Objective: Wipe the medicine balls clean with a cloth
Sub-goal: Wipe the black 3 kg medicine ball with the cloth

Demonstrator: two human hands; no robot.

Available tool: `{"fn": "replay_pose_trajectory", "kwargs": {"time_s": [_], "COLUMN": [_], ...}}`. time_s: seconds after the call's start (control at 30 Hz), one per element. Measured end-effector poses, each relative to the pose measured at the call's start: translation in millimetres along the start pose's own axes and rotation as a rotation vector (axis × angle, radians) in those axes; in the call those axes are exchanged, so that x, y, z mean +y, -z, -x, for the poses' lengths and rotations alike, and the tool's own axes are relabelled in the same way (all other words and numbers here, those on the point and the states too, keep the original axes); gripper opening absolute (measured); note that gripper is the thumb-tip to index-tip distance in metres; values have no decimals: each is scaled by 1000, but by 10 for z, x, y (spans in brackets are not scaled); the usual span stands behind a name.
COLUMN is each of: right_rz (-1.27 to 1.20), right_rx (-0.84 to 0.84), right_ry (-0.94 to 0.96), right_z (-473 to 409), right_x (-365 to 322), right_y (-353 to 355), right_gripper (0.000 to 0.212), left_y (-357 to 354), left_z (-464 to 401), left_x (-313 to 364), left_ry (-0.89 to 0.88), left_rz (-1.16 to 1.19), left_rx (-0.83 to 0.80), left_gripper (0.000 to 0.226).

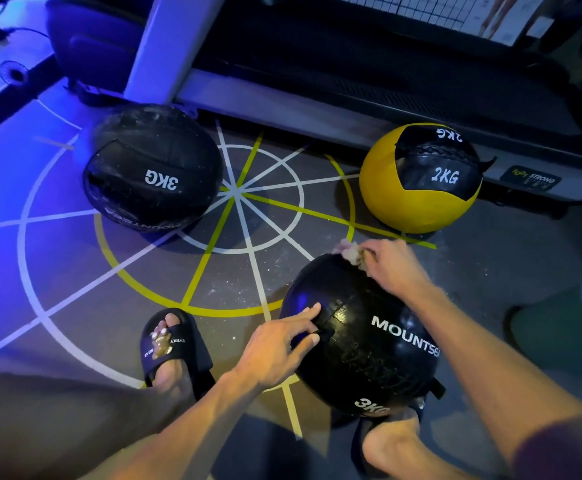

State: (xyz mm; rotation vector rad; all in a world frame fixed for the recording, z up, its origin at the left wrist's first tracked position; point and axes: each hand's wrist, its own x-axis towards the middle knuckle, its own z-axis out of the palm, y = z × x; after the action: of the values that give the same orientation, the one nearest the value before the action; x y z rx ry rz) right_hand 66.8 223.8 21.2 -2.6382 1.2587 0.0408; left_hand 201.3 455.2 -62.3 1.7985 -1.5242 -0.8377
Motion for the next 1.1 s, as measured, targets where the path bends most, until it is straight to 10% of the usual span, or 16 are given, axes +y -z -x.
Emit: {"fn": "replay_pose_trajectory", "kwargs": {"time_s": [0.23,0.47,0.6,0.77,0.93,1.1], "right_rz": [54,-172,-225,-62,-54,-317], "right_rx": [-273,88,186,330,326,371], "right_ry": [502,-109,-4,159,357,14], "right_z": [681,625,954,1270,1567,1520], "right_x": [-409,301,73,-266,-258,304], "right_y": [-100,18,-340,-568,-631,-576], "right_gripper": [33,18,40,49,60,46], "left_y": [-7,99,206,101,100,194], "left_z": [83,87,60,-76,35,63], "left_x": [-46,-7,96,340,178,121], "left_ry": [7,87,70,-29,-10,11], "left_rz": [-7,-3,-81,-86,-122,-118], "left_rx": [51,29,145,51,50,46], "left_gripper": [26,31,22,85,100,98]}}
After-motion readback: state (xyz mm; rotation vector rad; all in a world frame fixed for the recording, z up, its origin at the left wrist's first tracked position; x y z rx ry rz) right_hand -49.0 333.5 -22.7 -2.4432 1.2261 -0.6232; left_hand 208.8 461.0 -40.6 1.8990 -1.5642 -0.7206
